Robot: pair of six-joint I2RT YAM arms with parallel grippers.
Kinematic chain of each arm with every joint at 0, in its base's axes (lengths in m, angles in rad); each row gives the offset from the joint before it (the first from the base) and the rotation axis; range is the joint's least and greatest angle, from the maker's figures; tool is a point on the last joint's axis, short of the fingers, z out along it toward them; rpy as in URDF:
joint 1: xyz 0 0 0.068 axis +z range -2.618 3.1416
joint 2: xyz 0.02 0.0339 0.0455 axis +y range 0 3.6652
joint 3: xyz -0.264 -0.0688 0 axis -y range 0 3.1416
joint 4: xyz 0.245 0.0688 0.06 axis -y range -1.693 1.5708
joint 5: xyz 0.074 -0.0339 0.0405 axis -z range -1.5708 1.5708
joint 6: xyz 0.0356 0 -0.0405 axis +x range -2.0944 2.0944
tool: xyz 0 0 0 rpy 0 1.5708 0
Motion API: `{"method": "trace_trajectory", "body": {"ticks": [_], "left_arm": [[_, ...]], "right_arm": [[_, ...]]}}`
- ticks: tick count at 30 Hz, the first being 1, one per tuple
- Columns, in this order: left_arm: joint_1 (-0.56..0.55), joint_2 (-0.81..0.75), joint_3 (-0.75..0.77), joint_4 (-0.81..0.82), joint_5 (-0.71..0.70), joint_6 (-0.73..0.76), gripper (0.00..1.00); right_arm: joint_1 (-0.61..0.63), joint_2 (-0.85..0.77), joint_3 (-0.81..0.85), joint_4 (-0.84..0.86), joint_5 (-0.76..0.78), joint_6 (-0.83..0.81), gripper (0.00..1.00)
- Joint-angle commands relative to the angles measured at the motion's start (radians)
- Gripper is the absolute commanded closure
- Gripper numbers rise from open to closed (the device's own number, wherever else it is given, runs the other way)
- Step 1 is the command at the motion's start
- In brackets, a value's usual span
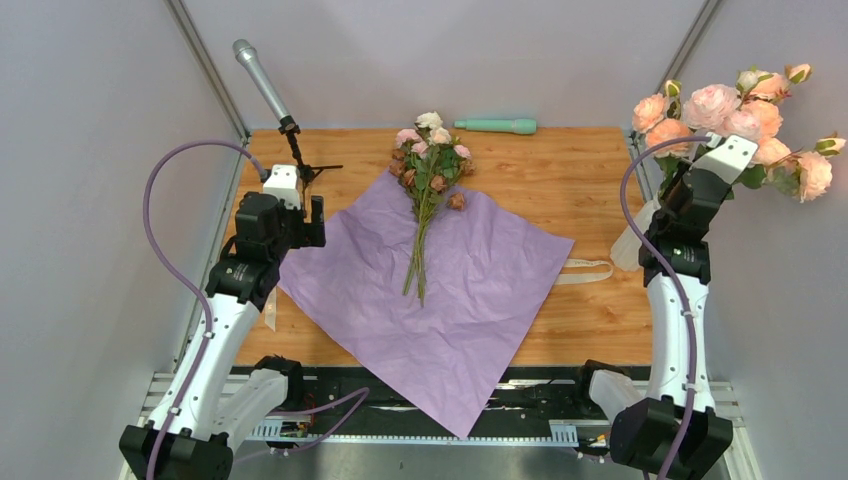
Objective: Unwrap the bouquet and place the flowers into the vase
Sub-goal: Insert the fake flower into the vase.
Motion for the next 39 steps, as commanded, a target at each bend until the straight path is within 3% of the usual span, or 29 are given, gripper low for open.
{"method": "trace_trajectory", "body": {"ticks": [1, 15, 27, 39], "left_arm": [[-0.005, 0.0, -0.005, 0.027, 0.006, 0.006, 0.0], [-0.005, 0.015, -0.007, 0.032, 0.019, -0.002, 0.0], [-0.005, 0.017, -0.008, 0.033, 0.023, -0.002, 0.0], [-0.005, 0.018, -0.008, 0.035, 0.034, -0.005, 0.0]], "right_arm": [[-0.011, -0.004, -0.037, 0.041, 0.03, 0.015, 1.0], [-0.013, 0.001, -0.126, 0.062, 0.048, 0.044, 0.99], [-0.013, 0.002, -0.121, 0.046, 0.051, 0.044, 0.67], [-0.013, -0.025, -0.122, 0.037, 0.052, 0.044, 0.46]]}}
